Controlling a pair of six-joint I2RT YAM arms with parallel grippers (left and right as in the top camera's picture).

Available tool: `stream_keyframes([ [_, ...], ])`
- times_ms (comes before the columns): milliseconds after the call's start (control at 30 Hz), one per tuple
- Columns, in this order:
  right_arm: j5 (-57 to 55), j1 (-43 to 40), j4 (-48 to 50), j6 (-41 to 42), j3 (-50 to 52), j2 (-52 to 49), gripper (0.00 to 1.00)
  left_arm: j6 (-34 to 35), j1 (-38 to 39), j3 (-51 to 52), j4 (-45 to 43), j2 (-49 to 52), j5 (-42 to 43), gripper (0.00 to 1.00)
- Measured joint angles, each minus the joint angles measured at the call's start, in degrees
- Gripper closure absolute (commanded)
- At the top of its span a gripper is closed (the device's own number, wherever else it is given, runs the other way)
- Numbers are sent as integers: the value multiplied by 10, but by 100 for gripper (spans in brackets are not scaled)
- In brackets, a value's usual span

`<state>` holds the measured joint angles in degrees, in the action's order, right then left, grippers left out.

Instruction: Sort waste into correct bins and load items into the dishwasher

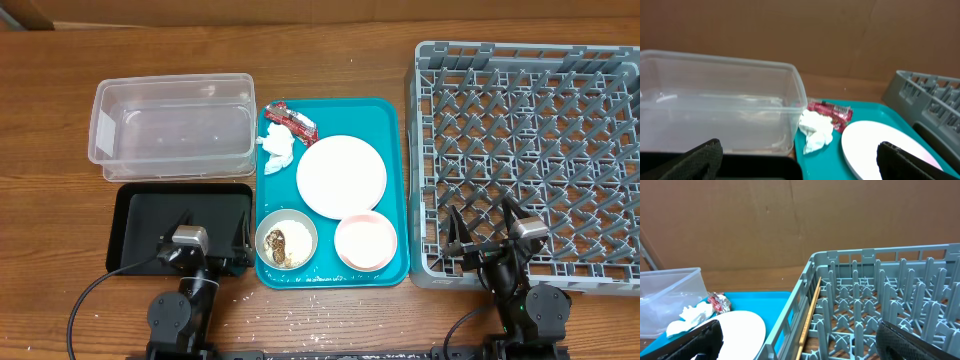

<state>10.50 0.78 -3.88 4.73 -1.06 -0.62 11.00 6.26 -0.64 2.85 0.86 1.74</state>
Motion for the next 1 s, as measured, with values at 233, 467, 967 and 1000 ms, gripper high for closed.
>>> stream_keyframes([
  [233, 102, 0, 19, 32, 0, 0, 0, 85, 0, 2, -11, 0, 83, 0],
  [467, 141, 0, -56, 125, -65, -4, 0, 150, 0, -27, -39, 2, 178, 0],
  [967, 145, 0, -433, 128, -549, -392, 0, 71, 3, -548, 463, 392, 234, 0],
  [1000, 145, 0, -459, 127, -577, -428, 0, 69, 8, -574, 483, 428, 240, 0],
])
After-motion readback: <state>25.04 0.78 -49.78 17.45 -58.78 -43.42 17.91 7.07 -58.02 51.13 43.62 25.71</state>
